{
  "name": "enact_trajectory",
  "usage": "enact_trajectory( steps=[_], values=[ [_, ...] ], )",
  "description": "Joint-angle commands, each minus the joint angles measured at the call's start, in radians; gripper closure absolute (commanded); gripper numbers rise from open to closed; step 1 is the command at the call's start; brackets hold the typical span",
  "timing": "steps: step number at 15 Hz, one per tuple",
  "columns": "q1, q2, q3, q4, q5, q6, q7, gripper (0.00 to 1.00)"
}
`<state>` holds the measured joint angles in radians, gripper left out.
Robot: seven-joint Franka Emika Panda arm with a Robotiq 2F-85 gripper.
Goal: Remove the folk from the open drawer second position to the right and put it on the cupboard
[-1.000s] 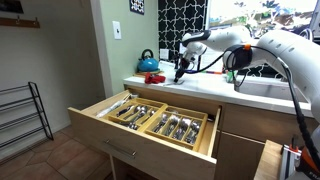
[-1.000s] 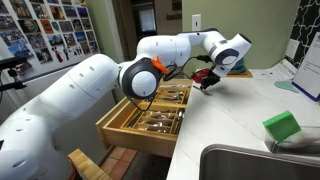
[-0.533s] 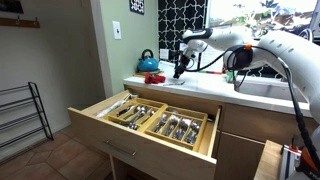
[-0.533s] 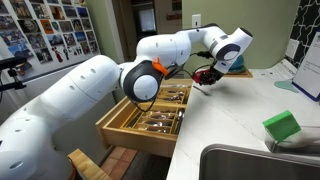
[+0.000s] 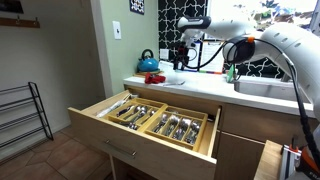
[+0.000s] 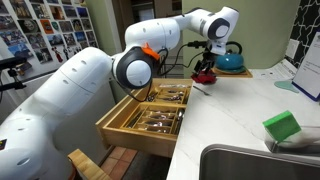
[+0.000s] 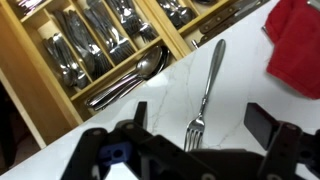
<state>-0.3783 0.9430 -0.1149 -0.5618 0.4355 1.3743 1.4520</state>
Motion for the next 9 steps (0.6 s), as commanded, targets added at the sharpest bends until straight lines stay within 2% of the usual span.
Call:
enact_trajectory(
  steps=[1,5,9],
  values=[
    [0.032,-0.102,-0.029,-0.067,-0.087,-0.127,-0.149,0.0],
    [0.065,-0.175,-0.04,-0.076,-0.176,-0.273,-0.322,0.0],
    [0.108,-0.247,-0.046,-0.117,-0.29,-0.361,-0.519,0.0]
  ],
)
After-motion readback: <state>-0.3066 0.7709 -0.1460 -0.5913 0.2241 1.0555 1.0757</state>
